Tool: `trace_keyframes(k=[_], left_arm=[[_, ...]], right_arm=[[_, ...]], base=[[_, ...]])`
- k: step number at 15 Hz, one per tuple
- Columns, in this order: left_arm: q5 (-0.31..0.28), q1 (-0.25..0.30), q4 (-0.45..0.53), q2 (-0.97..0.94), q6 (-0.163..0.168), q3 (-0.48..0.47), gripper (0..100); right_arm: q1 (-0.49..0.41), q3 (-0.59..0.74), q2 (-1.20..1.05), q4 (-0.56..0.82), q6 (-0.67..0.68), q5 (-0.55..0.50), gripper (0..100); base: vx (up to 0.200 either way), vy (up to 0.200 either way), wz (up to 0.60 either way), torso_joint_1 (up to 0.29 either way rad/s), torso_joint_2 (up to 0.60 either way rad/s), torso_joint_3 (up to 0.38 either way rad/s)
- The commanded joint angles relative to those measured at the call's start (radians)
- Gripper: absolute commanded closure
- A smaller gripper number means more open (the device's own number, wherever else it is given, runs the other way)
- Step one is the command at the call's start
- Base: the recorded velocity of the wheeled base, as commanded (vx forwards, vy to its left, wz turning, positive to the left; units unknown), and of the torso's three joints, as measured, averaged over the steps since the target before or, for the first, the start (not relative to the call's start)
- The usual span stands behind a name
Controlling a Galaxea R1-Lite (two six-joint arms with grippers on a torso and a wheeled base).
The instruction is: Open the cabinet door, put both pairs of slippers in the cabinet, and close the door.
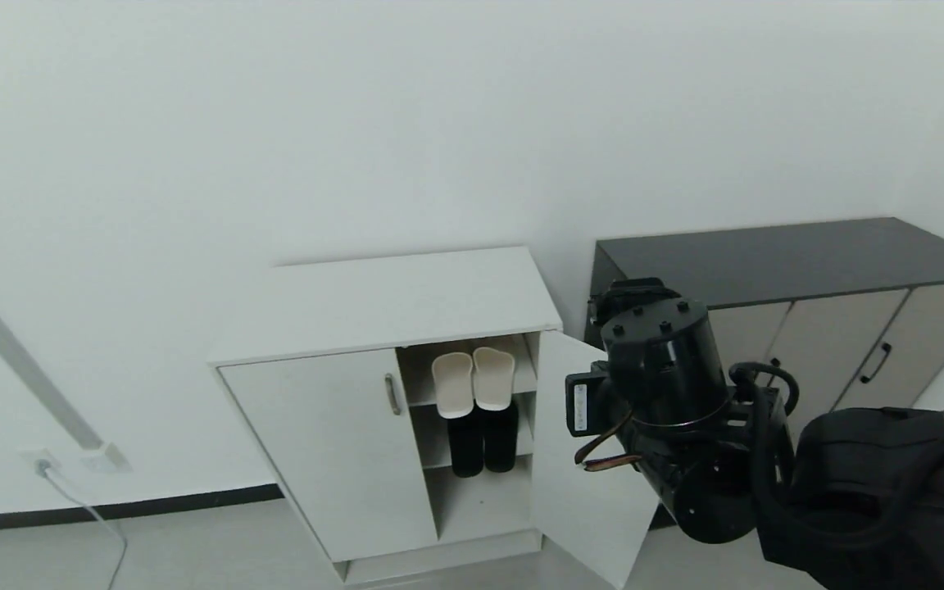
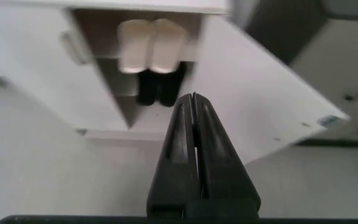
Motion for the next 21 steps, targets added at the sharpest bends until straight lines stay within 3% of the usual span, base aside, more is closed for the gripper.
trace_keyframes(k=[1, 7, 11, 21], left_arm=[[0.001, 0.001, 0.0, 0.001, 0.0, 0.0, 100], [0.001, 0.001, 0.0, 0.001, 0.0, 0.0, 100], [0.001, 0.001, 0.0, 0.001, 0.0, 0.0, 100], [0.001, 0.001, 0.0, 0.001, -0.002, 0.0, 100]], right_arm=[[-0.047, 0.0, 0.018, -0.029, -0.02, 0.006, 100], [-0.329, -0.086, 0.107, -0.075, -0.035, 0.246, 100], [-0.406, -0.173, 0.206, -0.08, -0.025, 0.303, 100], [-0.519, -0.311, 0.43, -0.126, 0.0, 0.388, 100]], base=[[0.0, 0.0, 0.0, 0.0, 0.0, 0.0], [0.0, 0.0, 0.0, 0.0, 0.0, 0.0], [-0.15, 0.0, 0.0, 0.005, 0.0, 0.001], [0.0, 0.0, 0.0, 0.0, 0.0, 0.0]])
